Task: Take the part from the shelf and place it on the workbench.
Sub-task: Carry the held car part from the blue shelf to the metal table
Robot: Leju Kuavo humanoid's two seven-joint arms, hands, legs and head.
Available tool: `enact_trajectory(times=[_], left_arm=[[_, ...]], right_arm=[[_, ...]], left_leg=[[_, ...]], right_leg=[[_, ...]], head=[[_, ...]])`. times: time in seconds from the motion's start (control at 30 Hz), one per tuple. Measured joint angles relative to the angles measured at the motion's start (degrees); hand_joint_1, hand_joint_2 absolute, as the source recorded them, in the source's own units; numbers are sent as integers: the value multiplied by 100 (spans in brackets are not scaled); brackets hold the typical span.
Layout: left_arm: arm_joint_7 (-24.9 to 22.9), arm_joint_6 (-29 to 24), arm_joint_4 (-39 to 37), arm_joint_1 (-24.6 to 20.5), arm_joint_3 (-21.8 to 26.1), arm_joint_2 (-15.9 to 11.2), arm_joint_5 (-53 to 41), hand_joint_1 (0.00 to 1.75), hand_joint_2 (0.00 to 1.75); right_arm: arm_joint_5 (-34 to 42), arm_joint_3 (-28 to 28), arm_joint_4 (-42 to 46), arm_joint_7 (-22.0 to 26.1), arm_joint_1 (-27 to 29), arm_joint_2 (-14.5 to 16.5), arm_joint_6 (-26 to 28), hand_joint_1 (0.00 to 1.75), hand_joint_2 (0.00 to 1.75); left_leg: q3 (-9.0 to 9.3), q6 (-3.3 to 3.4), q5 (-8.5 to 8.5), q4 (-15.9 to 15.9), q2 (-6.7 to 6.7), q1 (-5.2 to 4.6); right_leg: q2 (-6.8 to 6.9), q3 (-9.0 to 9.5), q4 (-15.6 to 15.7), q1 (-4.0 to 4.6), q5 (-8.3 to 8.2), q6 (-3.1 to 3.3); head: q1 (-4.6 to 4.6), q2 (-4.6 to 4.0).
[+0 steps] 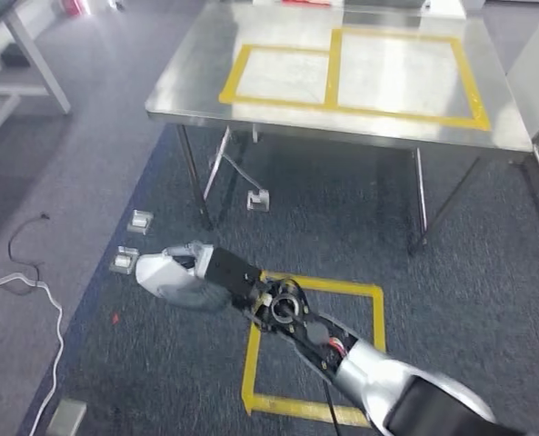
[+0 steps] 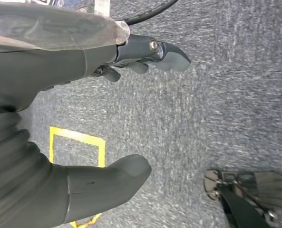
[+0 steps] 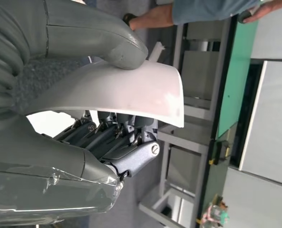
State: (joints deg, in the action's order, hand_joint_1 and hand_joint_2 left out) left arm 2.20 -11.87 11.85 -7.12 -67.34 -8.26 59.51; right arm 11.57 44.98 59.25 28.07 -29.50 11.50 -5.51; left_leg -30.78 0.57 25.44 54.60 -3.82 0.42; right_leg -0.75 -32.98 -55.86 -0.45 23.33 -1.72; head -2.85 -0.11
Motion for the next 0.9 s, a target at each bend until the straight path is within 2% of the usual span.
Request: enact_trajectory(times=[0.07,0.13,0.17,0.2,0.27,0.3,0.33,0.37,0.43,0.47,0.5,0.53,0.6,0.67,0.73,0.77,0.8,0.83,0.87,0.9], left_arm=[[-10,-1,0,0,-1,-5,7,0,175],[-16,-2,0,5,-1,-5,16,0,175],[-16,-2,0,-4,-1,-5,23,0,175],[-15,-2,0,-13,-1,-4,32,0,175],[-14,-2,0,-26,-1,-6,48,0,175],[-14,-1,0,-19,-1,-6,53,0,175],[-15,-1,0,-10,-1,-5,56,0,175],[-15,0,0,-3,-1,-6,57,0,175],[-15,0,0,3,-1,-15,57,0,175],[-15,-1,0,3,-1,-20,56,0,175],[-15,-3,0,3,-1,-25,54,0,175],[-16,-7,0,1,-1,-27,54,0,175],[-18,-13,0,-7,-2,-26,59,0,175],[-20,-11,0,-12,-3,-22,71,0,175],[-21,-5,0,-6,-3,-22,76,0,175],[-21,-2,0,-4,-3,-23,77,0,175],[-21,0,0,1,-3,-25,78,0,175],[-22,1,0,6,-3,-26,78,0,175],[-22,1,0,10,-3,-28,78,0,175],[-23,2,0,11,-3,-28,78,0,175]], right_arm=[[-2,-2,2,13,0,2,-12,147,175],[0,-4,4,36,-5,11,-26,147,175],[5,-5,5,48,-12,15,-35,147,175],[19,-6,3,55,-15,17,-49,147,175],[80,-8,-7,58,-12,17,-85,147,175],[117,-9,-14,57,-3,17,-105,147,175],[152,-10,-21,56,5,17,-122,147,175],[174,-11,-25,56,10,17,-134,147,175],[198,-14,-28,57,10,19,-144,147,175],[202,-16,-29,57,3,19,-140,147,175],[204,-20,-30,59,-2,20,-133,147,175],[207,-26,-30,60,-4,21,-122,147,175],[211,-38,-30,64,-3,23,-99,147,175],[211,-48,-28,69,-5,22,-88,147,175],[213,-53,-28,75,-12,21,-83,147,175],[213,-55,-31,76,-8,21,-81,147,175],[213,-56,-34,77,2,20,-79,147,175],[213,-56,-40,76,15,20,-77,147,175],[213,-57,-46,76,25,19,-74,147,175],[213,-57,-51,77,29,19,-67,147,175]], left_leg=[[0,-60,29,-12,-13,9],[-27,-125,110,97,97,26],[-127,-154,213,321,177,29],[-305,-177,354,666,261,35],[-795,-210,630,1488,324,40],[-977,-215,651,1730,331,41],[-1051,-211,552,1750,332,41],[-995,-199,337,1516,329,42],[-667,-161,-178,668,235,45],[-523,-142,-319,314,174,43],[-439,-124,-371,113,130,37],[-410,-103,-342,54,115,31],[-383,-53,-309,26,189,28],[-321,12,-273,-9,262,36],[-257,75,-224,-24,336,24],[-230,95,-195,-23,370,14],[-194,106,-160,-22,397,6],[-147,108,-121,-22,414,-1],[-91,107,-80,-21,428,-8],[-24,102,-34,-21,435,-14]], right_leg=[[-19,41,73,10,57,55],[-22,102,121,2,76,127],[-20,142,147,-8,86,161],[-17,173,160,-9,104,186],[-16,214,160,-3,149,213],[-30,241,159,-1,175,214],[-56,278,157,-1,206,211],[-91,325,155,-1,241,203],[-165,408,154,-1,319,173],[-203,426,150,3,352,148],[-238,429,150,4,372,120],[-272,423,157,2,384,92],[-321,435,168,-7,412,27],[-222,370,-30,0,539,-33],[-60,0,-752,6,836,-61],[-22,-257,-1192,5,974,-66],[-2,-489,-1548,4,1038,-67],[6,-615,-1679,4,975,-63],[12,-627,-1583,5,800,-50],[19,-527,-1262,8,532,-26]], head=[[23,0],[64,0],[97,0],[134,0],[188,0],[197,0],[205,0],[211,0],[225,0],[235,0],[242,0],[248,0],[248,0],[222,0],[163,0],[135,0],[114,0],[98,0],[81,0],[64,0]])
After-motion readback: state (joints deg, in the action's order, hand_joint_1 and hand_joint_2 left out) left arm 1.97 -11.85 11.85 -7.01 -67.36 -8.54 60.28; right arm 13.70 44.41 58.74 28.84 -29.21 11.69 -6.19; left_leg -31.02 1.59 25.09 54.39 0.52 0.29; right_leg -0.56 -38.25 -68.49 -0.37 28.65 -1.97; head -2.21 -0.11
